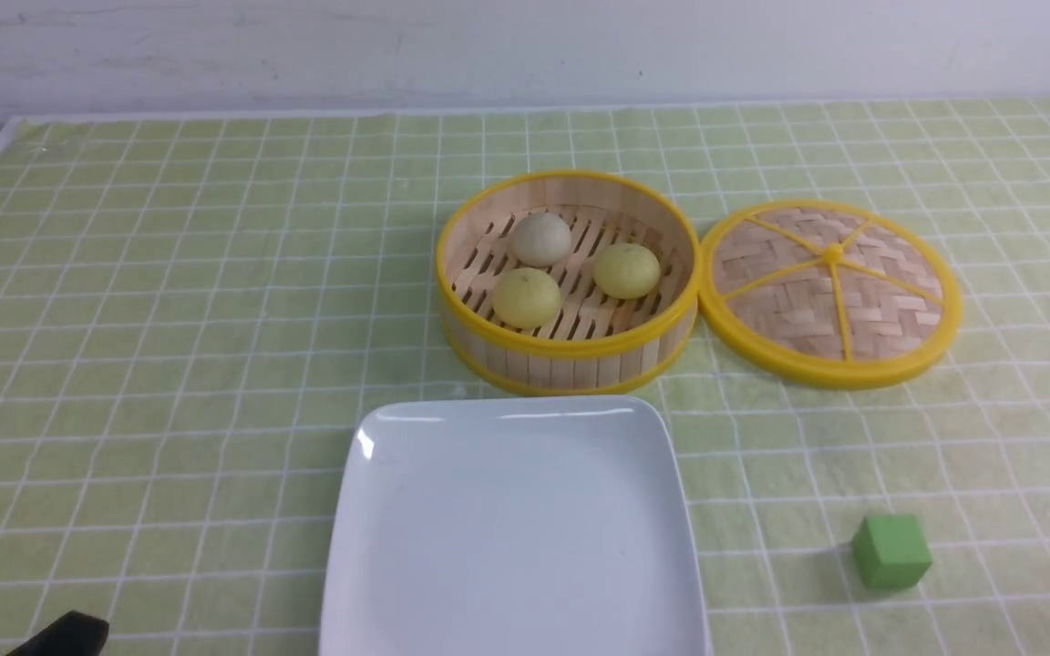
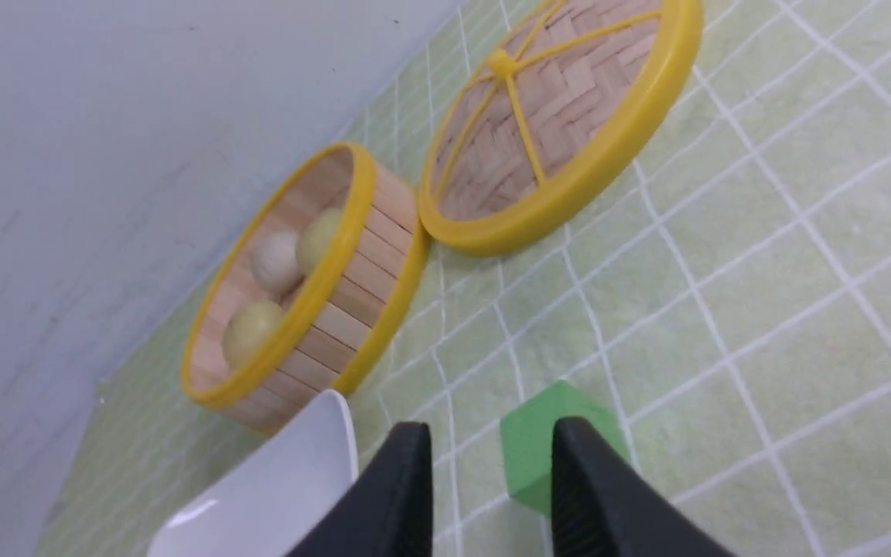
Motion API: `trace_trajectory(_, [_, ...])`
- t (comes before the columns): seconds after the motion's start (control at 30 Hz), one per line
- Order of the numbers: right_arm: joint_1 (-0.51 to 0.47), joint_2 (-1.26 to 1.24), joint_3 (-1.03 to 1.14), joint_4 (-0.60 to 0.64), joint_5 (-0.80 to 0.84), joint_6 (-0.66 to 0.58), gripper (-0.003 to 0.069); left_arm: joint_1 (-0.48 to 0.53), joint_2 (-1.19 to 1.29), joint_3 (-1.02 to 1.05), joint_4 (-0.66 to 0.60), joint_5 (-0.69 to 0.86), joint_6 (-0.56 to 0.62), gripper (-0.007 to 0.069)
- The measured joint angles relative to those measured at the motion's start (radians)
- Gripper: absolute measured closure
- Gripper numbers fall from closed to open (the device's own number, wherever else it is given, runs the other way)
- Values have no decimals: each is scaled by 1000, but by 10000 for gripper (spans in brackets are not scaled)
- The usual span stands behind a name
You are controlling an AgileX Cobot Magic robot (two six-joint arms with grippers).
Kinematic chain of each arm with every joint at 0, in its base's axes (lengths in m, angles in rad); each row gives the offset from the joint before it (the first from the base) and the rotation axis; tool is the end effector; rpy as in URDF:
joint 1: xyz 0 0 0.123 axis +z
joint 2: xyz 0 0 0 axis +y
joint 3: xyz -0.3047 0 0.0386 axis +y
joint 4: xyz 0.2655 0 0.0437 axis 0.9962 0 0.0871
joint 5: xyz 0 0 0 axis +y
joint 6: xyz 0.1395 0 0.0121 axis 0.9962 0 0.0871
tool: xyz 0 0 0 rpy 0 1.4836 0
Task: Put the steamed buns into the plate on the green tablecloth.
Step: 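Reach toward a bun in the bamboo steamer with the right gripper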
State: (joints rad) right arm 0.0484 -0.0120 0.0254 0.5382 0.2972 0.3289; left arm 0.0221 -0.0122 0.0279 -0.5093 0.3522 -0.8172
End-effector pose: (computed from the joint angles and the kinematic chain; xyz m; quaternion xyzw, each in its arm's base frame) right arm 0.0959 0.0257 0.1728 0.2539 0.7250 0.3283 0.5496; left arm 0.0956 -0.0215 0.1647 -0.4399 0.6505 -0.4204 0.4545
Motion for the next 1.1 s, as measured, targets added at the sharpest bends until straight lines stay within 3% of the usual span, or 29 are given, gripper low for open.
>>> trace_trajectory(0.17, [0, 0, -27, 17, -41, -8, 428, -17, 0, -46, -60, -48, 6, 416])
trace_trajectory(0.33, [0, 48, -224, -88, 7, -137, 563, -73, 7, -319, -87, -47, 254, 510])
trace_trajectory(0.37, [0, 119, -313, -169, 62, -184, 639, -90, 53, -424, -86, 4, 368, 559])
trace_trajectory(0.4, [0, 169, -358, -218, 106, -200, 662, -97, 96, -471, -84, 56, 430, 588])
trace_trajectory(0.47, [0, 261, -429, -298, 203, -211, 670, -100, 197, -531, -76, 178, 523, 617])
trace_trajectory(0.57, [0, 416, -492, -348, 329, -211, 666, -100, 346, -564, -50, 340, 571, 622])
trace_trajectory(0.6, [0, 555, -528, -336, 428, -213, 660, -100, 473, -567, -28, 448, 592, 622])
trace_trajectory(0.7, [1, 710, -562, -250, 515, -279, 657, -100, 637, -567, -14, 536, 662, 622])
trace_trajectory(0.83, [50, 931, -612, 21, 590, -542, 652, -100, 784, -574, -30, 528, 774, 622])
trace_trajectory(0.87, [95, 1024, -641, 180, 606, -721, 648, -100, 836, -581, -62, 518, 829, 622])
trace_trajectory(0.93, [158, 1123, -687, 284, 609, -860, 642, -100, 883, -583, -87, 511, 867, 622])
trace_trajectory(1.0, [224, 1217, -751, 336, 596, -931, 636, -100, 918, -585, -104, 509, 887, 622])
trace_trajectory(1.1, [316, 1374, -906, 297, 553, -938, 618, -100, 958, -586, -108, 507, 895, 620])
